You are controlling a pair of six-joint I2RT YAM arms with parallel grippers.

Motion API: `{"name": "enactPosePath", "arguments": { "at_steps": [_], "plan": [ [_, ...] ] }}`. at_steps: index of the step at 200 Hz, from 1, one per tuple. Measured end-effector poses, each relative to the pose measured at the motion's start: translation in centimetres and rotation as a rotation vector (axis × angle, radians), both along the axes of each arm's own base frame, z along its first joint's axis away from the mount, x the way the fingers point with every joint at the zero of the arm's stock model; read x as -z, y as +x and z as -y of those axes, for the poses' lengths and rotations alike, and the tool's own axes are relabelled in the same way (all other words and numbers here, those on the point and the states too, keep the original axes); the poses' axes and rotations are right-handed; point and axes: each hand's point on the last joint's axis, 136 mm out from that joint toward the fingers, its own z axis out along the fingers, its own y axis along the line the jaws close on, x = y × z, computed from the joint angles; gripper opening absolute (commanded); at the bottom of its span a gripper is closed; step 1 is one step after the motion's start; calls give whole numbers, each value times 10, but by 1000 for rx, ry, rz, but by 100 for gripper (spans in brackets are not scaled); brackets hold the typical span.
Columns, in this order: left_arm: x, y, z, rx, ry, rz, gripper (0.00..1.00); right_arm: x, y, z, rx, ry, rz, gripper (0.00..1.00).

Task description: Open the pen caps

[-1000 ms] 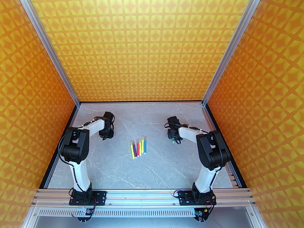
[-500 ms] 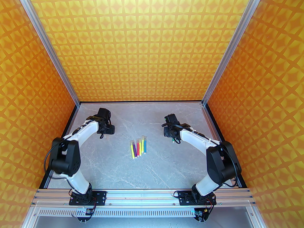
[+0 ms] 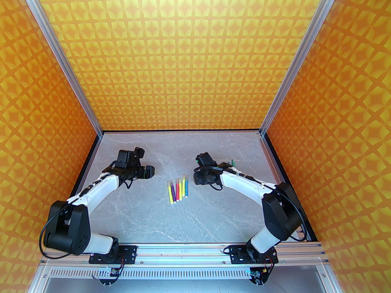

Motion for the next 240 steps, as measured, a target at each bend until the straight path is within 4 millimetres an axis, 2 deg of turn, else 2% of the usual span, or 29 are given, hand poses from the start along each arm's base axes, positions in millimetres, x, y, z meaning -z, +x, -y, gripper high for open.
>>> {"name": "enactPosePath", "arguments": {
  "at_steps": [21,67,111,171,215,240],
  "plan": [
    [-7,-3,2,8,-21,48,86,8,-5,-16,-22,8,-29,46],
    [-21,-8,2,14,-45,138,89,23,-14,-30,-34,30,-92,46],
    [-25,-7,-1,10,-52,171,89,35,-23,-47,-60,54,-150,46],
    [-27,-7,-3,8,-52,186,89,39,-18,-56,-53,67,-167,41],
    [-31,-5,-6,6,-47,204,89,54,-18,-56,-39,43,-203,38],
    [-31,-4,-8,3,-44,205,89,51,-12,-58,-30,37,-197,36]
  ]
}}
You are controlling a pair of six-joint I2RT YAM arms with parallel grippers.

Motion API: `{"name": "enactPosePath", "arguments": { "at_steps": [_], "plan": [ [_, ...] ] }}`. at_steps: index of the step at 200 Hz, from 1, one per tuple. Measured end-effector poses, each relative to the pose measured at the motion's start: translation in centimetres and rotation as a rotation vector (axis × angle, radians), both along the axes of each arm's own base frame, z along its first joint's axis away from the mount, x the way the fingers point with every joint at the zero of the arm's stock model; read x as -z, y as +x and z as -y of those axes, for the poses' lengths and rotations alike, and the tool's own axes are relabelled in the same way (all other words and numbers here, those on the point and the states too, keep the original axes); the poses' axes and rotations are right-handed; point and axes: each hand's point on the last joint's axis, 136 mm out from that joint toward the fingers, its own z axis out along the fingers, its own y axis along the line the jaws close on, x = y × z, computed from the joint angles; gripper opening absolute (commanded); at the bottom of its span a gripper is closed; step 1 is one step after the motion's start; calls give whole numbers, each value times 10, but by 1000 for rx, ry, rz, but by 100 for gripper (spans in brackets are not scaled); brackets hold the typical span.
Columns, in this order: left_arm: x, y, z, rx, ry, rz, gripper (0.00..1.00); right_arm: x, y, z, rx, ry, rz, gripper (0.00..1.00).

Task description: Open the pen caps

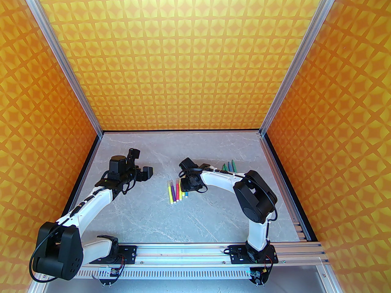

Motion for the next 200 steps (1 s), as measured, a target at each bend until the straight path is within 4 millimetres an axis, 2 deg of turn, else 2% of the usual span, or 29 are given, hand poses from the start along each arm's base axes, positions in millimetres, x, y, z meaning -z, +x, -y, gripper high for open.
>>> {"name": "enactPosePath", "arguments": {
  "at_steps": [62,112,200],
  "plan": [
    [0,1,-3,-10,0,0,89,7,3,9,17,-73,-13,30],
    [0,2,-5,-15,0,0,89,11,0,14,19,-107,-37,31],
    [0,2,-6,-16,-1,0,89,15,11,15,-45,-226,-89,28]
  ]
}}
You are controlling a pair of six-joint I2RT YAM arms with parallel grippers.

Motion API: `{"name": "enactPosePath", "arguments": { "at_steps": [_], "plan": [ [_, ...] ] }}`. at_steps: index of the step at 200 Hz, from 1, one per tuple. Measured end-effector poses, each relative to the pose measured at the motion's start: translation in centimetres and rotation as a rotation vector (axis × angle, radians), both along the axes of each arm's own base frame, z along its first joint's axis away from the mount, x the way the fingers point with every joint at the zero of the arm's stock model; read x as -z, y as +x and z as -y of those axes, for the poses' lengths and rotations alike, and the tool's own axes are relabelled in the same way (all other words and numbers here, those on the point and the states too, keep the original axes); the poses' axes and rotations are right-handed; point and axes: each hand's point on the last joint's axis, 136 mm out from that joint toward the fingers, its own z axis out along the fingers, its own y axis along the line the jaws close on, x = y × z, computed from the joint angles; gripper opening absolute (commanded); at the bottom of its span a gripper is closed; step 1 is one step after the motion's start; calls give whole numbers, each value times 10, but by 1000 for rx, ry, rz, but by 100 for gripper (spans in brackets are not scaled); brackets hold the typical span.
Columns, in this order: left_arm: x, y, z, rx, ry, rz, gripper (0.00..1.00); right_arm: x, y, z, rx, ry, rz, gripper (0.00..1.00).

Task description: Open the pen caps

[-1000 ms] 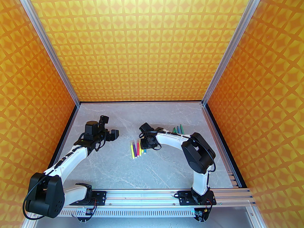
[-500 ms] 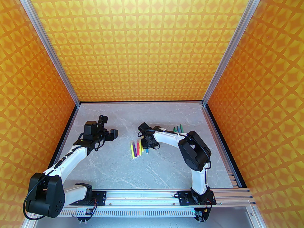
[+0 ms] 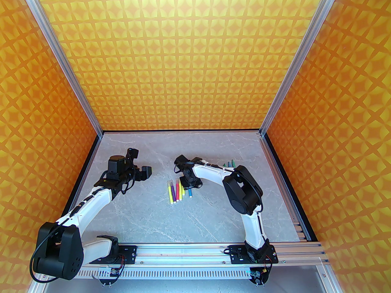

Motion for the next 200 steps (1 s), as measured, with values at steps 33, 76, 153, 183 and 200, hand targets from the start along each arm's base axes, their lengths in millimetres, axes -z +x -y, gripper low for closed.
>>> {"name": "enactPosePath", "arguments": {
  "at_steps": [33,76,153,183,200],
  "plan": [
    [0,0,0,0,0,0,89,1,0,-1,-13,-14,-22,26],
    [0,0,1,5,-4,0,89,1,0,-2,-17,-21,-38,19],
    [-1,-2,5,28,-25,-4,89,-2,-2,1,-28,-8,-10,0],
    [0,-5,15,75,-74,-23,88,-11,-14,14,-70,-2,-5,0],
    [4,-6,23,105,-115,-46,88,-25,-16,12,-101,50,25,0]
  ]
}}
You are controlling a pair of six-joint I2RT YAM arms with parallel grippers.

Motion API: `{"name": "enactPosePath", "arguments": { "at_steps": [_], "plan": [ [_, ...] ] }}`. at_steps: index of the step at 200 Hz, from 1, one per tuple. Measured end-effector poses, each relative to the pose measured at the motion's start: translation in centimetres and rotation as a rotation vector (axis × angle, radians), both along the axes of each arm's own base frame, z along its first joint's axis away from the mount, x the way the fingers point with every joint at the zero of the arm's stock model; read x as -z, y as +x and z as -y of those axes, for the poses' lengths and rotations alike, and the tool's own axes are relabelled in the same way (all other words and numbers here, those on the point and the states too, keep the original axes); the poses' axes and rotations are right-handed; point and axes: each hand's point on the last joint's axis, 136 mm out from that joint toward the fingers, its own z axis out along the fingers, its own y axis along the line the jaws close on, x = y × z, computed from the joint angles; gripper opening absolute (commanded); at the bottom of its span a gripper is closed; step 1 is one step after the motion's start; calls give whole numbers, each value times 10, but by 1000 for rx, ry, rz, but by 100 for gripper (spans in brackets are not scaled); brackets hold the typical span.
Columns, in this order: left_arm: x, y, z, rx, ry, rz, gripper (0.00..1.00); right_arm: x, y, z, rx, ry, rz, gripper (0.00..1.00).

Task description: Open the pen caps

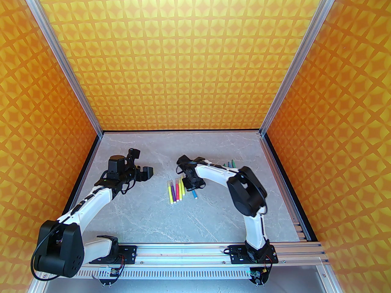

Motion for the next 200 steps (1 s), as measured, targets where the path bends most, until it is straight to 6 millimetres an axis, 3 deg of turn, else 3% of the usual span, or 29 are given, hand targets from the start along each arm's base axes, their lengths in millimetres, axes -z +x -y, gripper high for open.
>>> {"name": "enactPosePath", "arguments": {
  "at_steps": [39,99,131,165,200],
  "plan": [
    [-5,-3,19,74,-120,-25,88,-39,-5,-25,-108,201,75,0],
    [-34,-15,50,245,-292,-18,87,-68,-21,-64,-268,485,116,0],
    [-48,-23,68,329,-352,-9,84,-93,-29,-82,-349,630,155,0],
    [-50,-27,86,392,-390,-37,80,-115,-31,-95,-407,735,202,0],
    [-52,-28,96,418,-420,-62,74,-124,-33,-100,-436,787,229,0]
  ]
}}
